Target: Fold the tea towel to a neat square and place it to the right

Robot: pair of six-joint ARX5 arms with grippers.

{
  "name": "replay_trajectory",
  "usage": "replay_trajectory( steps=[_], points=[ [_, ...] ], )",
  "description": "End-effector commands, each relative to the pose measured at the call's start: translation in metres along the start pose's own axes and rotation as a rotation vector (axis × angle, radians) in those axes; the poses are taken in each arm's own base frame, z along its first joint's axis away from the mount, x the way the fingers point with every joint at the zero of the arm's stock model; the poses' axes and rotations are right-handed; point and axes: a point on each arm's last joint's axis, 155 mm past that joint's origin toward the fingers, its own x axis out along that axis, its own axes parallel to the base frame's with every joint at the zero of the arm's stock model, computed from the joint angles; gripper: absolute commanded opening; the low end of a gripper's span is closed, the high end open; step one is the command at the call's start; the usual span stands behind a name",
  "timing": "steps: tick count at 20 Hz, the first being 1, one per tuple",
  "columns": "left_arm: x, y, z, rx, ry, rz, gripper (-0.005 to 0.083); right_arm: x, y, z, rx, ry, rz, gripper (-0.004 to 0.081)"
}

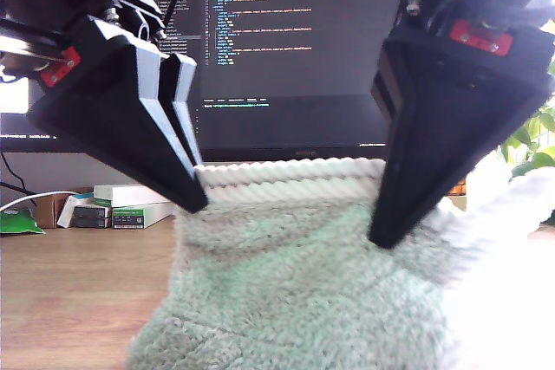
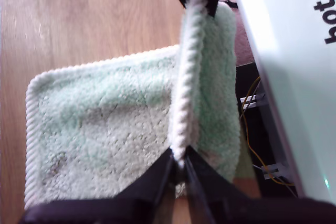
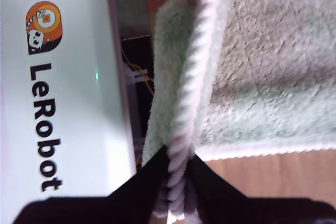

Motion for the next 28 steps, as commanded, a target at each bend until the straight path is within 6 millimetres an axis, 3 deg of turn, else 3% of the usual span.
replay_trajectory(
  steps=[1, 12, 16, 23, 28],
  points=[
    [0.005, -0.001, -0.013, -0.023, 0.040, -0.011, -0.0024, 0.001, -0.005, -0.001, -0.003, 0.004, -0.013, -0.0012],
    [-0.008, 0.041, -0.026, -0.090, 0.010, 0.111, -0.0024, -0.010, -0.070, 0.004, 0.072, -0.055, -0.228, -0.0012],
    [-0.007, 0.045, -0.026, -0.087, 0.011, 0.126, -0.0024, 0.001, -0.076, 0.003, 0.080, -0.043, -0.225, -0.0012],
    [0.006, 0.051, -0.047, -0.097, 0.089, 0.123, -0.0024, 0.019, -0.099, 0.004, 0.096, -0.047, -0.259, -0.0012],
    [0.004, 0.080, -0.043, -0.066, 0.073, 0.235, -0.0024, 0.017, -0.113, 0.004, 0.101, -0.059, -0.292, -0.0012]
  ],
)
